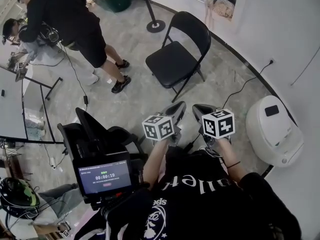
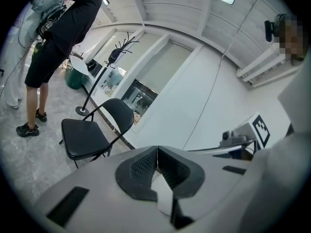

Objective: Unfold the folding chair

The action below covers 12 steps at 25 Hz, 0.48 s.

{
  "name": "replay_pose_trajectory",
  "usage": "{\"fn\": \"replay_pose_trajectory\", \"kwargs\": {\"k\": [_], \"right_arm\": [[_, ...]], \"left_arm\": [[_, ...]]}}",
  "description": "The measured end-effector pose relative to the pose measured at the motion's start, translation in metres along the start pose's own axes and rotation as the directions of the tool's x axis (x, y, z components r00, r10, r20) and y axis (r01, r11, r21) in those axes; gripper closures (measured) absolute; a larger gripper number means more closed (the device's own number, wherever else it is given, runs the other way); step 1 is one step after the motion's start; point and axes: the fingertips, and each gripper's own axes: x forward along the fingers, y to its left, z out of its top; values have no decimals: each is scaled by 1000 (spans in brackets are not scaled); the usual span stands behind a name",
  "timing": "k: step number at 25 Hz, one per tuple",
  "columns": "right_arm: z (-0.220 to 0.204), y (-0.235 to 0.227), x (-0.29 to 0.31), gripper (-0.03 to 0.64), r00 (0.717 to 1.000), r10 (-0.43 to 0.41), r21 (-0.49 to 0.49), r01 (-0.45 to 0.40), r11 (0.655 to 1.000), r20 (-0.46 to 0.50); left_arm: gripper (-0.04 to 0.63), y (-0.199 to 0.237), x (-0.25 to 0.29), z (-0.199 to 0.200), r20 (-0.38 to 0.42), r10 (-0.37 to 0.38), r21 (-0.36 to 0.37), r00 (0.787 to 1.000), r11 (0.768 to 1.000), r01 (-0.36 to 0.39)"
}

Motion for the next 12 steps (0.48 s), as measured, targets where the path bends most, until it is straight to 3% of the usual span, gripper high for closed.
{"fn": "replay_pose_trajectory", "kwargs": {"k": [12], "right_arm": [[-15,11,-8,594,1000,12,-4,-12,1000,4]], "left_arm": [[591,-13,-16,-14,8,-35,0,999,999,35]]}}
